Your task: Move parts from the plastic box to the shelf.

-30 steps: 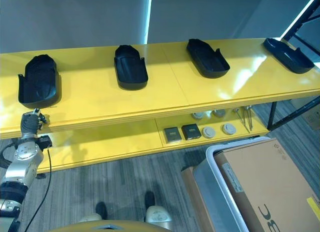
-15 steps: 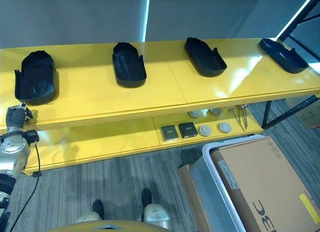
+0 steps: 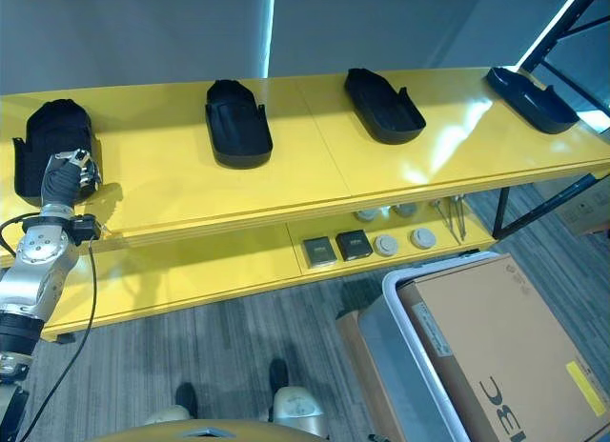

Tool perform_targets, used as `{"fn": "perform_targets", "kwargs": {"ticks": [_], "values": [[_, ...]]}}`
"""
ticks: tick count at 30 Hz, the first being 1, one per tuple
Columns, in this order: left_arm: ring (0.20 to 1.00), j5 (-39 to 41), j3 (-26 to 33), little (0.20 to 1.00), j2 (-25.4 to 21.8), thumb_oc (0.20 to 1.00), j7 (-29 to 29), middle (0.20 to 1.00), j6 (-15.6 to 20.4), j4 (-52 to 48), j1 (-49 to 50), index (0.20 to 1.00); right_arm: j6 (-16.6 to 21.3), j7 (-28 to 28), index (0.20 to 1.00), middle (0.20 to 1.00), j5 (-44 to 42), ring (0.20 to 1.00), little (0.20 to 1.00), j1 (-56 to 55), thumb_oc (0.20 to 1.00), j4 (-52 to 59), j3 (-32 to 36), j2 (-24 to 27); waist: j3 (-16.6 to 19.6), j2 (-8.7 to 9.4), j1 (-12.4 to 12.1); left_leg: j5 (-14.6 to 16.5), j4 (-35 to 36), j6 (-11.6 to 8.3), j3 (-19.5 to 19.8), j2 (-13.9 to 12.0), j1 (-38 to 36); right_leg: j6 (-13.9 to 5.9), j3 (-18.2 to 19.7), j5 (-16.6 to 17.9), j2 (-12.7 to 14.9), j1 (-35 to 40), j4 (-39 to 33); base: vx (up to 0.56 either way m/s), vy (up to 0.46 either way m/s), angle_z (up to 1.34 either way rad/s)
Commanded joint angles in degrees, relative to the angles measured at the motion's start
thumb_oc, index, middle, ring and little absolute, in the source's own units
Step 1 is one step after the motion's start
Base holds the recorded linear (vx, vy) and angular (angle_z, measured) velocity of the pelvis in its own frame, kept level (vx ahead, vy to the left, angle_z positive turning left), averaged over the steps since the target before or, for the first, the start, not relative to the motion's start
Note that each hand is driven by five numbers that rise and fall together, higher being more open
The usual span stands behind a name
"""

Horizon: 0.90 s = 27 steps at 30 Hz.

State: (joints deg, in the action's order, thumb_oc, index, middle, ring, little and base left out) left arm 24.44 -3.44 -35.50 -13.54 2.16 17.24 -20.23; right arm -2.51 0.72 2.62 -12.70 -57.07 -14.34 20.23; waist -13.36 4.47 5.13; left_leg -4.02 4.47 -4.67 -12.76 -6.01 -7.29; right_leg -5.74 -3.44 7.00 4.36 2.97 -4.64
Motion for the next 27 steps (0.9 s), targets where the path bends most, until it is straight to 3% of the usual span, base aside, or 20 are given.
{"fn": "perform_targets", "kwargs": {"ticks": [1,5,11,27], "values": [[0.200,-2.67,-0.32,0.200,-0.60,0.200,-1.32,0.200,1.66,3.25,-3.39,0.200,-0.51,-0.48,1.000,1.000,0.66,1.000,1.000,-0.16,1.000,-0.56,-1.70,2.28,1.96,-1.47,0.24,2.50,-7.25,1.93,2.68,-1.93,6.37,-3.75,0.58,-3.34,2.34,-1.62,4.95,0.00,0.000,0.00],[0.200,-2.77,-0.05,0.200,-1.39,0.200,-3.56,0.200,3.30,12.12,-5.06,0.200,-0.21,-0.41,1.000,1.000,0.65,1.000,1.000,-0.15,1.000,-0.87,-2.31,2.80,1.74,-1.33,0.72,2.50,-7.65,1.93,2.27,-2.19,6.52,-3.86,0.84,-3.14,2.33,-1.87,5.14,0.00,0.000,0.00],[0.200,-2.56,-0.30,0.200,-2.25,0.200,-5.34,0.200,2.81,20.31,-8.17,0.200,-0.53,0.00,1.000,1.000,0.39,1.000,1.000,0.02,1.000,-0.35,-3.27,3.18,1.63,-1.12,1.32,2.49,-8.16,1.94,1.98,-2.41,6.58,-3.89,1.10,-2.98,2.24,-1.92,5.41,0.00,0.000,0.00],[0.200,-1.38,-1.18,0.200,-3.81,0.200,-7.22,0.200,0.09,27.08,-12.88,0.200,-0.22,0.39,1.000,1.000,0.23,1.000,1.000,0.26,1.000,-1.46,-4.55,3.40,1.21,0.17,2.03,2.86,-9.83,1.88,1.91,-3.13,7.57,-3.82,1.62,-2.79,1.82,-2.48,5.94,0.00,-0.008,-0.02]]}}
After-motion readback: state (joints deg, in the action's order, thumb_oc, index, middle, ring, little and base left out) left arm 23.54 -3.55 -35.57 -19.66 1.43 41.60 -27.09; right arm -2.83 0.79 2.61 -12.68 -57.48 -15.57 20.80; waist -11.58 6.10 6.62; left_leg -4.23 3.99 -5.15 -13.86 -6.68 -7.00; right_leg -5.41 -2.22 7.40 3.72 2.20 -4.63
